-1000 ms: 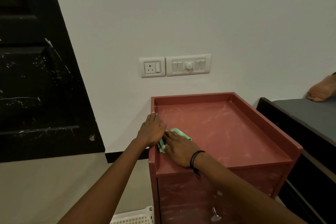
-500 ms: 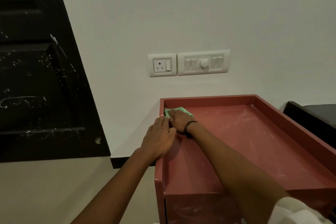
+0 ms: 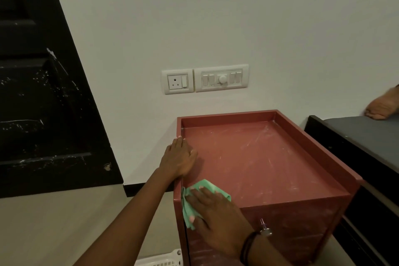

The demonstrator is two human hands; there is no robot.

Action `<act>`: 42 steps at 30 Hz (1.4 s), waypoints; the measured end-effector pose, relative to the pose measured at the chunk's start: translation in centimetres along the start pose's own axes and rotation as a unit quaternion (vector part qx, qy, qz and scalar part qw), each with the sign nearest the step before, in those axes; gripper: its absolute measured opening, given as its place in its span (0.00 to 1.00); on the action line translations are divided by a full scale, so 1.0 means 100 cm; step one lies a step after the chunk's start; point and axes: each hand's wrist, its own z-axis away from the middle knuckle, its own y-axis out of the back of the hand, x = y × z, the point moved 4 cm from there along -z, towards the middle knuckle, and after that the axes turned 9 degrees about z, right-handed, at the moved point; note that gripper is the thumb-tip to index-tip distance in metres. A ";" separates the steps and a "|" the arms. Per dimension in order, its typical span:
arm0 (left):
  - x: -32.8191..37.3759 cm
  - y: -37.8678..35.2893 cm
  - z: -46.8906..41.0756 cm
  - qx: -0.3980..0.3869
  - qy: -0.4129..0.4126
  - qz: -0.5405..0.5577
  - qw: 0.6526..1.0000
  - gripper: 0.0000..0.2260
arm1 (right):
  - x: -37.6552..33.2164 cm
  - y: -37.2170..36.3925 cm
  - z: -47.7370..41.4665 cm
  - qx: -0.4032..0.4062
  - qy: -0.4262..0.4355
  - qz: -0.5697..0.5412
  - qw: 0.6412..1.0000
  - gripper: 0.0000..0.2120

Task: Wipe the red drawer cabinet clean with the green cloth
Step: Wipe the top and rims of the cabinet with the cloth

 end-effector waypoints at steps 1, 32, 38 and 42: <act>0.001 0.000 -0.003 -0.007 -0.003 -0.017 1.000 0.29 | 0.002 0.001 -0.001 0.001 -0.001 0.002 1.000 0.27; -0.003 -0.009 -0.029 0.017 -0.037 0.005 0.999 0.21 | 0.136 0.001 -0.161 -0.032 -0.072 0.002 0.997 0.24; 0.011 -0.006 -0.018 0.012 -0.066 -0.050 0.996 0.30 | 0.096 0.010 -0.073 -0.019 -0.056 0.010 0.998 0.25; 0.017 -0.005 -0.013 0.004 -0.064 -0.046 0.997 0.34 | 0.076 0.012 -0.022 -0.001 -0.054 0.012 0.998 0.24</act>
